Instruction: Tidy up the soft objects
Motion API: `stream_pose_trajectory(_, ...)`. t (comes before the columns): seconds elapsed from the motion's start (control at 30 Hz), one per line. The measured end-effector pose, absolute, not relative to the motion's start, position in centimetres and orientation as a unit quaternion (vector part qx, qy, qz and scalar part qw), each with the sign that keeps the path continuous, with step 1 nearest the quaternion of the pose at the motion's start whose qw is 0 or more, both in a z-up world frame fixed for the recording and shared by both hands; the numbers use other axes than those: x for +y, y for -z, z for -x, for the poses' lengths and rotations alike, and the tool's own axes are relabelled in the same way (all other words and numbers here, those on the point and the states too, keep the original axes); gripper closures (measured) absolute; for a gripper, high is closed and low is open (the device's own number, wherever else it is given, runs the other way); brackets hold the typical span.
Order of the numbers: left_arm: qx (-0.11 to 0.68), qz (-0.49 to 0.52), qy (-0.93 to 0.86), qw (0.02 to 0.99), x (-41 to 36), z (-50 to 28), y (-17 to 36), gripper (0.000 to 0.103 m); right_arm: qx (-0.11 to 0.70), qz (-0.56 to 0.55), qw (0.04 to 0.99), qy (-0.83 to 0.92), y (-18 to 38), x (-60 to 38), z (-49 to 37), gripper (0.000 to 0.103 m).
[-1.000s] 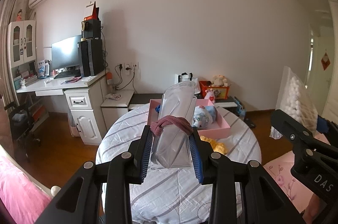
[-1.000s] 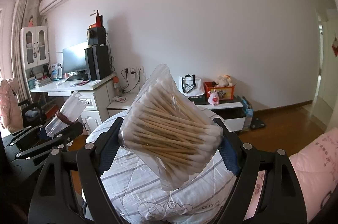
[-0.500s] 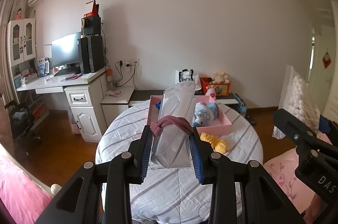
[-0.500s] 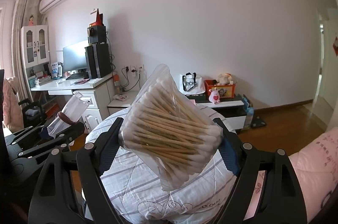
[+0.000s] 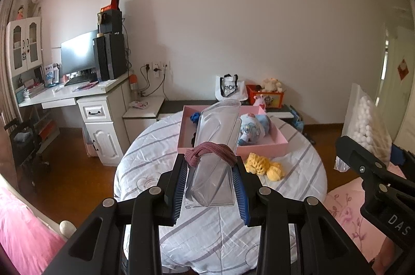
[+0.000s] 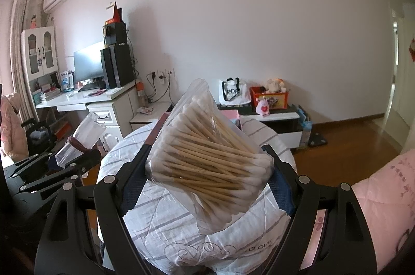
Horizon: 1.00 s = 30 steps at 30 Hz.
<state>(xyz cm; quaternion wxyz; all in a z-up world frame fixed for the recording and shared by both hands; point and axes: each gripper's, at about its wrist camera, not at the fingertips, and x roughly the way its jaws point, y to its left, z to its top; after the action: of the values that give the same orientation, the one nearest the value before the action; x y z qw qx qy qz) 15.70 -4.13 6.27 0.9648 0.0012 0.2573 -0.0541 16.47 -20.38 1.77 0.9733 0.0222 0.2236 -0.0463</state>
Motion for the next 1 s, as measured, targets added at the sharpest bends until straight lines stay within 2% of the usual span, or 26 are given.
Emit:
stream_pose_trajectory(0.77,0.375,0.0,0.052,0.926,-5.6,-30.6,0.0,0.071,0.333,-0.07,0.939,0.058,6.3,-25.0,-24.9,0.022)
stream_pose_trajectory(1.0,0.365,-0.001,0.048,0.93,-5.2,-35.2,-1.3,0.071,0.313,-0.043,0.946,0.068,4.1,-25.5,-28.1,0.022)
